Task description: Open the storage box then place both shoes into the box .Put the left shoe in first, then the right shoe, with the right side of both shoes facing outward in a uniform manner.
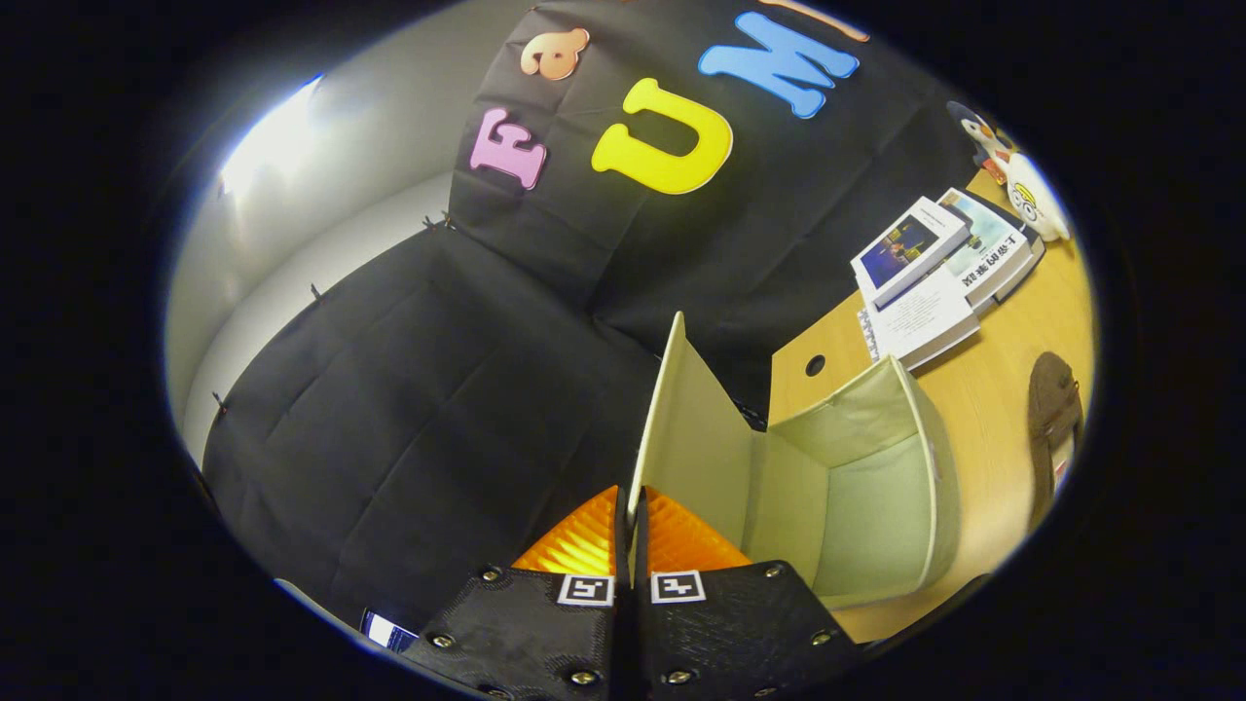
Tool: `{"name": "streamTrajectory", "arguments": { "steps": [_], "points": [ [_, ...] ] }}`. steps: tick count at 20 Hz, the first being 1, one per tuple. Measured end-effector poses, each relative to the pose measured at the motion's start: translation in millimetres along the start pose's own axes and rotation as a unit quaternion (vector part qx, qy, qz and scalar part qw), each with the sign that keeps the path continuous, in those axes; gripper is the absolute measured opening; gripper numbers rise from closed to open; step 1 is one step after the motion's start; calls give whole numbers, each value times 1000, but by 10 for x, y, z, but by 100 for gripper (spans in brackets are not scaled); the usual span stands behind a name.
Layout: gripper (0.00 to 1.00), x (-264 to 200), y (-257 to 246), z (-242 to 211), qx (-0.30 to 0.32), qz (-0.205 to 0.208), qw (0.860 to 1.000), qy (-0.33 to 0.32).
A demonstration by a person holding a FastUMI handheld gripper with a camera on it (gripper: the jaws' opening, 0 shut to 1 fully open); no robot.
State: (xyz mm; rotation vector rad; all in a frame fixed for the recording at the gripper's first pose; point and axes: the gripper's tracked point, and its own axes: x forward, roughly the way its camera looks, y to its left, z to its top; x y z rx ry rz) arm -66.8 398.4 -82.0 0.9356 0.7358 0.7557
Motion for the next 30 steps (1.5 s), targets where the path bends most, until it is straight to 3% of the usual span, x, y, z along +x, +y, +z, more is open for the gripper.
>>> {"name": "streamTrajectory", "arguments": {
  "steps": [13, 15, 17, 22, 30],
  "points": [
    [0, 557, 405, -551, -110, -15, 994, 22],
    [4, 602, 451, -630, -119, -9, 992, 30],
    [15, 669, 514, -654, -136, 1, 990, 30],
    [97, 631, 445, -573, -191, -11, 981, 21],
    [97, 262, 30, -108, -253, -77, 964, -20]
  ]
}}
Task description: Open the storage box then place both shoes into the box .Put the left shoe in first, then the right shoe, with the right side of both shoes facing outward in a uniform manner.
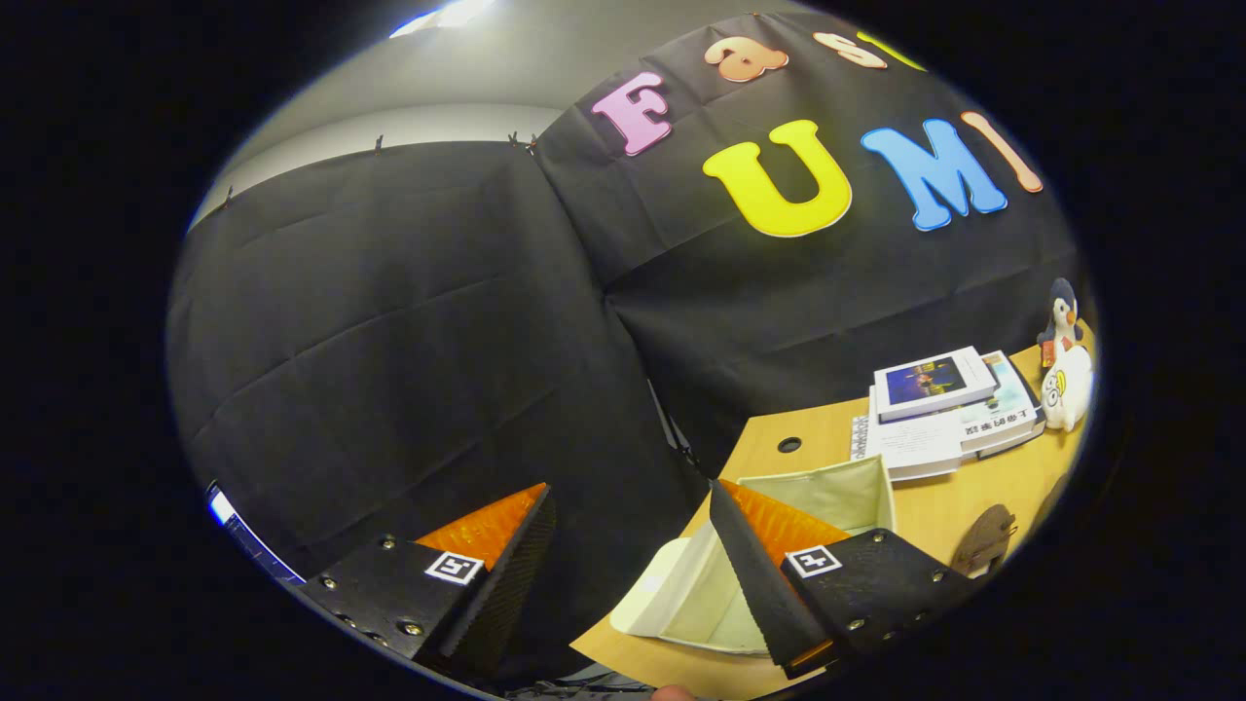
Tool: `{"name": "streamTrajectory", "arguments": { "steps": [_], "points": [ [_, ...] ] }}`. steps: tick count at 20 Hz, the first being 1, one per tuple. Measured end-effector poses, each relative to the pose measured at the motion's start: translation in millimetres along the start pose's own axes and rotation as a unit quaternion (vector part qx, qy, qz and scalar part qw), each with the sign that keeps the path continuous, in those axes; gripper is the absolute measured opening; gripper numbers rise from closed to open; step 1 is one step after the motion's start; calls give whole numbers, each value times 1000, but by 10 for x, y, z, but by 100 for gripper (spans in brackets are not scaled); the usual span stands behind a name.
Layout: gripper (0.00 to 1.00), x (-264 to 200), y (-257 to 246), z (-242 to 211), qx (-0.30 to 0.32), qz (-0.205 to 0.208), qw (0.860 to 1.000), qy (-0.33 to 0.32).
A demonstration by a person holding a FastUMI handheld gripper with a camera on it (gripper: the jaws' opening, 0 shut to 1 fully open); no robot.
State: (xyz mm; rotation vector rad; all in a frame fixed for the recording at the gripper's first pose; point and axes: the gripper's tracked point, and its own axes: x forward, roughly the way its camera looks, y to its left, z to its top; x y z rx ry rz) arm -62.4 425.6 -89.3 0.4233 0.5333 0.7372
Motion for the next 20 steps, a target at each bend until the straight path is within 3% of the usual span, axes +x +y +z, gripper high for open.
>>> {"name": "streamTrajectory", "arguments": {
  "steps": [12, 20],
  "points": [
    [97, -530, -1229, 351, -34, -114, 993, -8],
    [97, -814, -2007, 259, -50, -177, 983, 14]
  ]
}}
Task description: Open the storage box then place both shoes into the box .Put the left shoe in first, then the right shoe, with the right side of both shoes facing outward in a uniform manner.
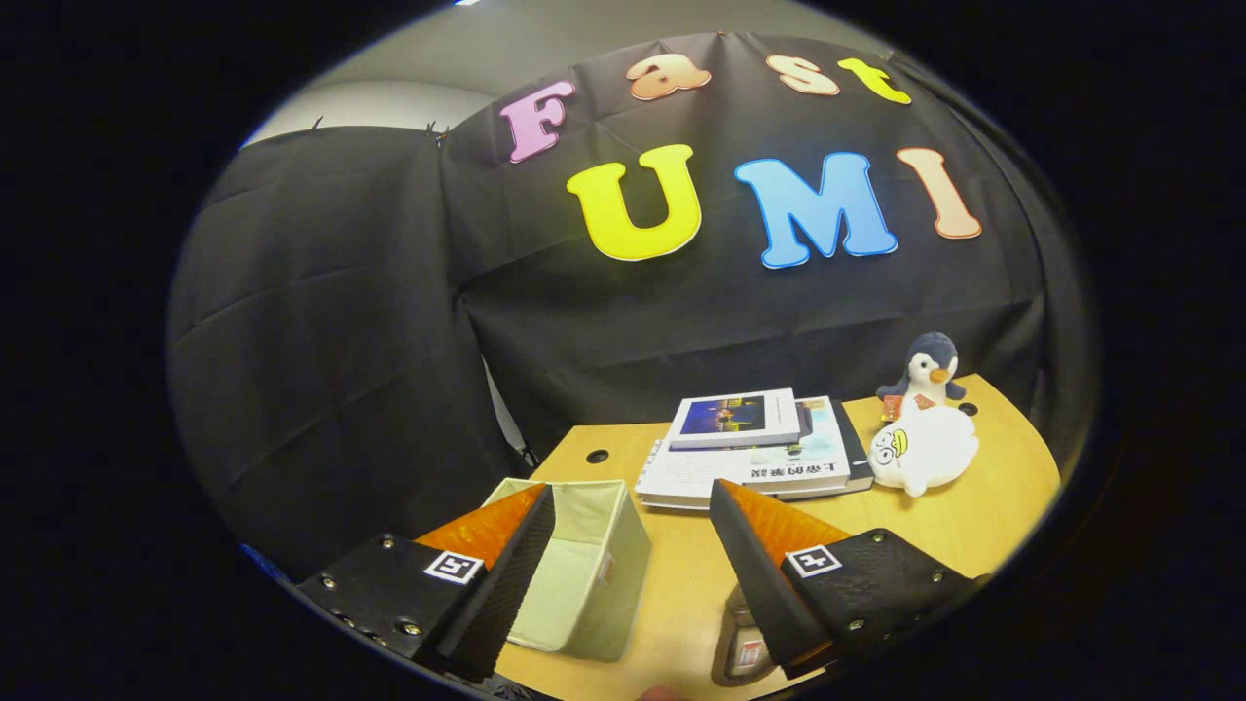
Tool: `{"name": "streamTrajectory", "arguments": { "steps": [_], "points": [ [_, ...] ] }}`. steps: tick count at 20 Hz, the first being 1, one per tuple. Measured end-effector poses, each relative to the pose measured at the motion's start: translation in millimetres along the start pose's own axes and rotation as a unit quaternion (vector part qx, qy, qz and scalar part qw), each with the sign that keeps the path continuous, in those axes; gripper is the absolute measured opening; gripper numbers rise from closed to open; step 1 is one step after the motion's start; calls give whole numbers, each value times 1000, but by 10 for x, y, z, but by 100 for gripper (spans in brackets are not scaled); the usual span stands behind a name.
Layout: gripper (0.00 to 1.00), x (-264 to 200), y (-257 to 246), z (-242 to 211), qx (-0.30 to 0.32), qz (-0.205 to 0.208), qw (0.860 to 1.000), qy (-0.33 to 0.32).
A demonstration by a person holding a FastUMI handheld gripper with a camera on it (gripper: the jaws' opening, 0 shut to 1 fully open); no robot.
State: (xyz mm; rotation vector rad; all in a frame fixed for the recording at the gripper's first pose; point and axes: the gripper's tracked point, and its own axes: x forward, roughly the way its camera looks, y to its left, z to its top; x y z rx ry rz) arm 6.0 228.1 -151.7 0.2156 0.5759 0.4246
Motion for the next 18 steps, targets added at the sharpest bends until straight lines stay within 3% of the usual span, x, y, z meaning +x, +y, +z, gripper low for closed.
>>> {"name": "streamTrajectory", "arguments": {
  "steps": [9, 18],
  "points": [
    [98, 1, -763, -516, 0, -60, 997, 46],
    [98, 32, -1232, -1153, 18, -85, 990, 110]
  ]
}}
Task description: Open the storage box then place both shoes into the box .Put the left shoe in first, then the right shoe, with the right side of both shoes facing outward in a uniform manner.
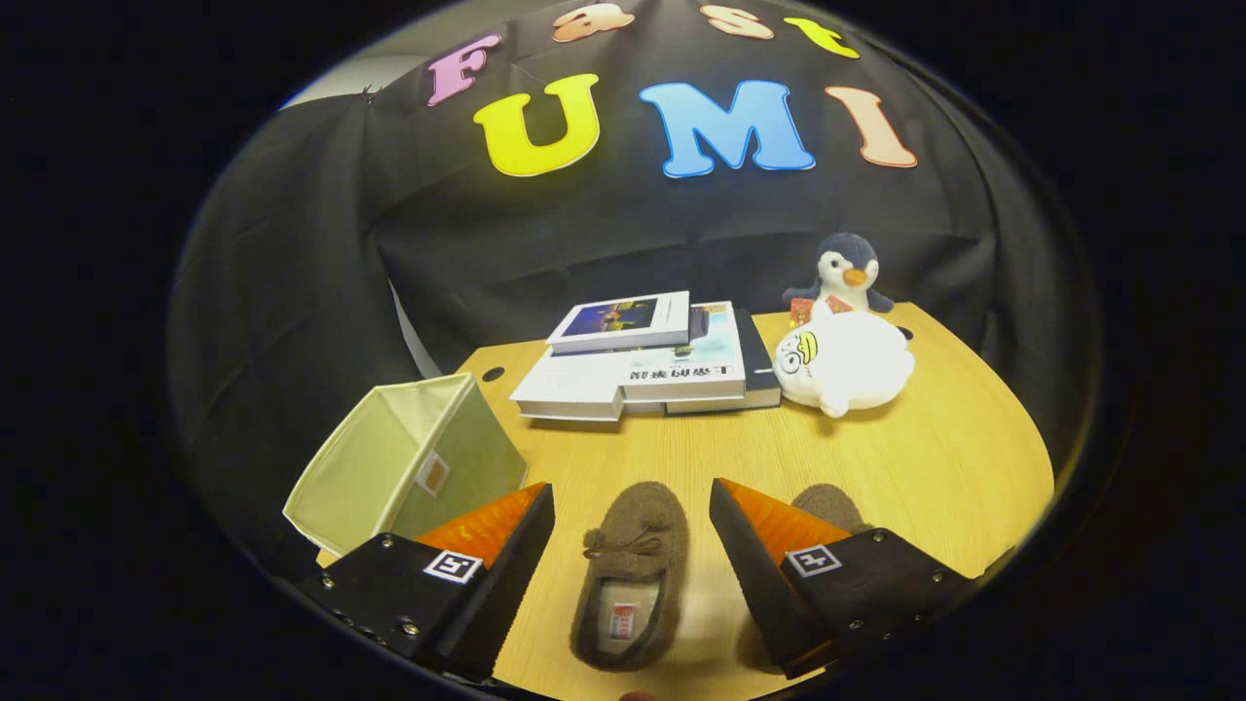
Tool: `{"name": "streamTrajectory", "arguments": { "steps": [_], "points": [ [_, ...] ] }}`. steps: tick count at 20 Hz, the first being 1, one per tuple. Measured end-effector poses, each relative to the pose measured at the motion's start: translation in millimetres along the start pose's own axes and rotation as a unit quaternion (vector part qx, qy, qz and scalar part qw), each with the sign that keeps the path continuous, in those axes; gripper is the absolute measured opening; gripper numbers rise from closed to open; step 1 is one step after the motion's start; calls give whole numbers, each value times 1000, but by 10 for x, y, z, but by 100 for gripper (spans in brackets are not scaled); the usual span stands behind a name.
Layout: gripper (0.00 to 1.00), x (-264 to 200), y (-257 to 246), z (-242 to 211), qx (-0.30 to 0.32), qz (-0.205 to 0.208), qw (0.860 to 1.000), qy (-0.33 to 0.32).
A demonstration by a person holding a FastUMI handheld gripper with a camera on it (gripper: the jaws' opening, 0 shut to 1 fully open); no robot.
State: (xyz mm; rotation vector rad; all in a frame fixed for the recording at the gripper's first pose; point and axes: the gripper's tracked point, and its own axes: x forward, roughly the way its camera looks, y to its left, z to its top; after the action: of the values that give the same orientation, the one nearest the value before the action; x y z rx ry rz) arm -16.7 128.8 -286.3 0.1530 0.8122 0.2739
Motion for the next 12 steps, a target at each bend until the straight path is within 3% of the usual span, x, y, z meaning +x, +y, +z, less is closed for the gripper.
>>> {"name": "streamTrajectory", "arguments": {
  "steps": [12],
  "points": [
    [98, 190, -277, -726, -3, -12, 996, 90]
  ]
}}
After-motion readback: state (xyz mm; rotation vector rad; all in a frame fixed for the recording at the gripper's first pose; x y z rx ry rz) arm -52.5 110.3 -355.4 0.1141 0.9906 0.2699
